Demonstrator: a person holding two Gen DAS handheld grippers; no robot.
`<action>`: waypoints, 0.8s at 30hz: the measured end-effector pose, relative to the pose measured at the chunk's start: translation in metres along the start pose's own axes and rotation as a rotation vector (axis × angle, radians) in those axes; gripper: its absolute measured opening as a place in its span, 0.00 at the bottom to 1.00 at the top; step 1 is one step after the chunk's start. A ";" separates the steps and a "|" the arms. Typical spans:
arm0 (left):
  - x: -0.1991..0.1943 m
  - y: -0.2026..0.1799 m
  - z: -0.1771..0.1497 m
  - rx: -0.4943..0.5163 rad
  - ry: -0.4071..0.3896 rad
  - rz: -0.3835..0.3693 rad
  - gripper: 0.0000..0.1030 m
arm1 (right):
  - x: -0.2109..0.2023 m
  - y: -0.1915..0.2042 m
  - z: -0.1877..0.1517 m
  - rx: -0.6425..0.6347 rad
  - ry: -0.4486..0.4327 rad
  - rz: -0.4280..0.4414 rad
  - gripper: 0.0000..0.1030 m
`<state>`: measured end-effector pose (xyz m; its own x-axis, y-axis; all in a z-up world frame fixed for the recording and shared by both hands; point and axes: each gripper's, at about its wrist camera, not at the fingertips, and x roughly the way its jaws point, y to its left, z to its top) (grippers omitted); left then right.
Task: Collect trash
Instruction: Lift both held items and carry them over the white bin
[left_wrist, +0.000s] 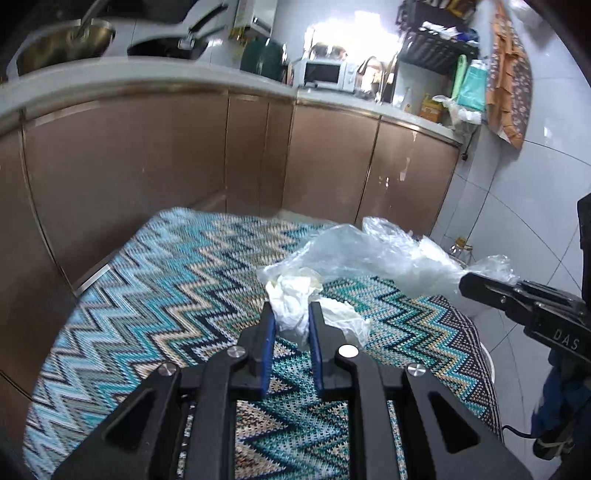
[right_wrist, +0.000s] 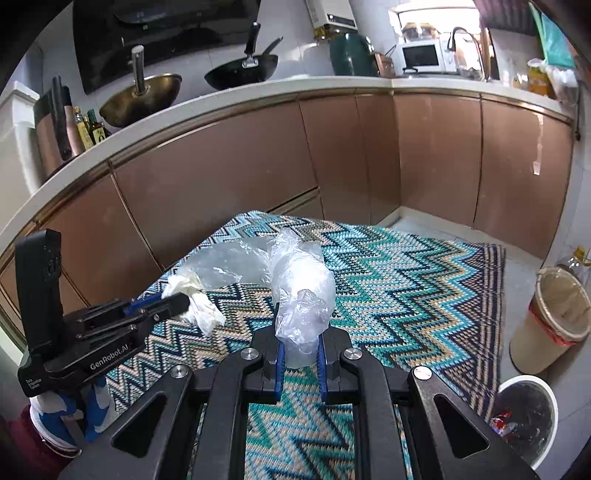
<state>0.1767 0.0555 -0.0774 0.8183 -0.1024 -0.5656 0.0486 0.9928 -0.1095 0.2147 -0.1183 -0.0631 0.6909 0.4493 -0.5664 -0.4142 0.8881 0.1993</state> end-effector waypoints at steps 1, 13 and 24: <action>-0.007 -0.002 0.001 0.010 -0.015 0.003 0.15 | -0.007 0.003 -0.001 -0.002 -0.007 -0.004 0.13; -0.065 -0.022 0.005 0.084 -0.128 0.013 0.15 | -0.075 0.018 -0.011 -0.017 -0.098 -0.024 0.13; -0.084 -0.060 0.011 0.163 -0.163 -0.010 0.15 | -0.128 -0.008 -0.028 0.024 -0.166 -0.070 0.13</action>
<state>0.1116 0.0049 -0.0142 0.8982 -0.1139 -0.4246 0.1383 0.9900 0.0268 0.1129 -0.1858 -0.0149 0.8067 0.3942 -0.4402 -0.3485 0.9190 0.1843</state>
